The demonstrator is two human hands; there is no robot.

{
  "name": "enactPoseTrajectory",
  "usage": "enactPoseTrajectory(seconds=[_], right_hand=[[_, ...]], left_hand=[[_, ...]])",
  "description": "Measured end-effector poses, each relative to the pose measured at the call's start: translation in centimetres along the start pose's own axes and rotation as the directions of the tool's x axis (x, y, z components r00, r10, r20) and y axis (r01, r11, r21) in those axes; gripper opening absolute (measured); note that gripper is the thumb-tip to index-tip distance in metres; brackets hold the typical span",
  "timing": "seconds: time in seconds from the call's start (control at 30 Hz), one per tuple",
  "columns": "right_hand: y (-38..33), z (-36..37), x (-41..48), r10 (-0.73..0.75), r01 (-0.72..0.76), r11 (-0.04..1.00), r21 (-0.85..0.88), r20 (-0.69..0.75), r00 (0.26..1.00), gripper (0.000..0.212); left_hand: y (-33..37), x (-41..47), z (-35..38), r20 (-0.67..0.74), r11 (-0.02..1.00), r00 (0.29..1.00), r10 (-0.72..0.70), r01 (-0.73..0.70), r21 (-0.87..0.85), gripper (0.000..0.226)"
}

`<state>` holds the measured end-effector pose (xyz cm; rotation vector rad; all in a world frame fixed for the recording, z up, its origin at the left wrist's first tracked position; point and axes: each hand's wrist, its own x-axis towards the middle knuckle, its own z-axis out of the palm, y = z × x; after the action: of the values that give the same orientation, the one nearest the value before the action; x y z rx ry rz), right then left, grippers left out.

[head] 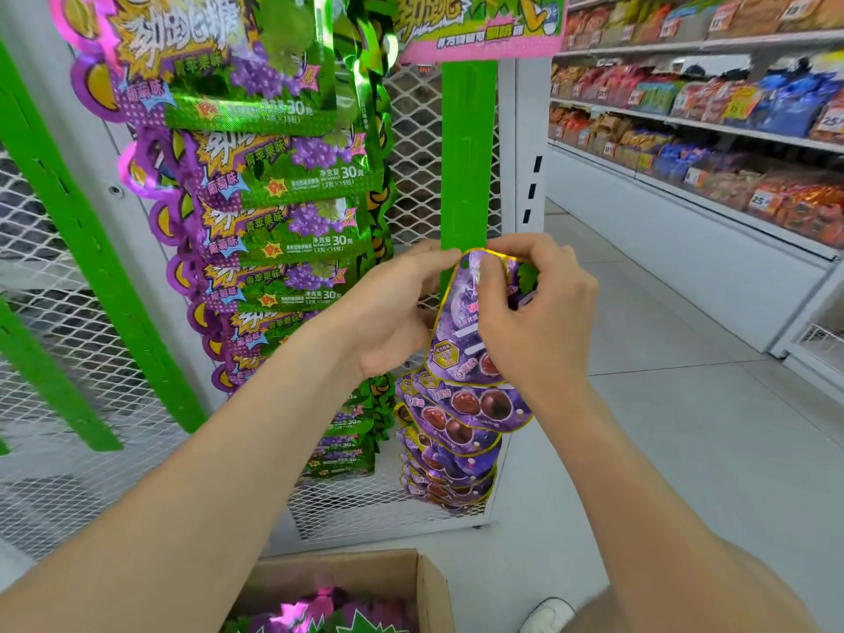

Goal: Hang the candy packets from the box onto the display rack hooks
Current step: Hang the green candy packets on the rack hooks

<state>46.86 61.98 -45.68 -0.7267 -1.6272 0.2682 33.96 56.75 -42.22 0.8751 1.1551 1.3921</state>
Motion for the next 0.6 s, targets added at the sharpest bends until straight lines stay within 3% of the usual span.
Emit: enactPoseTrajectory(seconds=[0.2,0.3,0.53,0.6], right_hand=[[-0.2,0.2,0.2,-0.001,0.002,1.000,0.006,-0.034,0.999,0.009],[-0.2,0.3,0.3,0.016,-0.017,1.000,-0.008,-0.037,0.999,0.007],[0.3,0.4,-0.4,0.053,-0.053,0.997,-0.049,0.015,0.998,0.004],[1.1,0.4,-0.6,0.071,-0.065,0.995,-0.076,0.076,0.995,0.006]], left_hand=[[0.1,0.0,-0.2,-0.028,0.999,0.999,-0.037,0.036,-0.010,0.038],[0.0,-0.1,0.2,-0.017,1.000,1.000,0.003,-0.002,0.023,0.030],[-0.6,0.6,-0.2,-0.003,0.996,0.997,0.076,-0.075,0.055,0.034],[-1.6,1.0,-0.6,-0.049,0.963,0.982,0.183,-0.169,0.210,0.026]])
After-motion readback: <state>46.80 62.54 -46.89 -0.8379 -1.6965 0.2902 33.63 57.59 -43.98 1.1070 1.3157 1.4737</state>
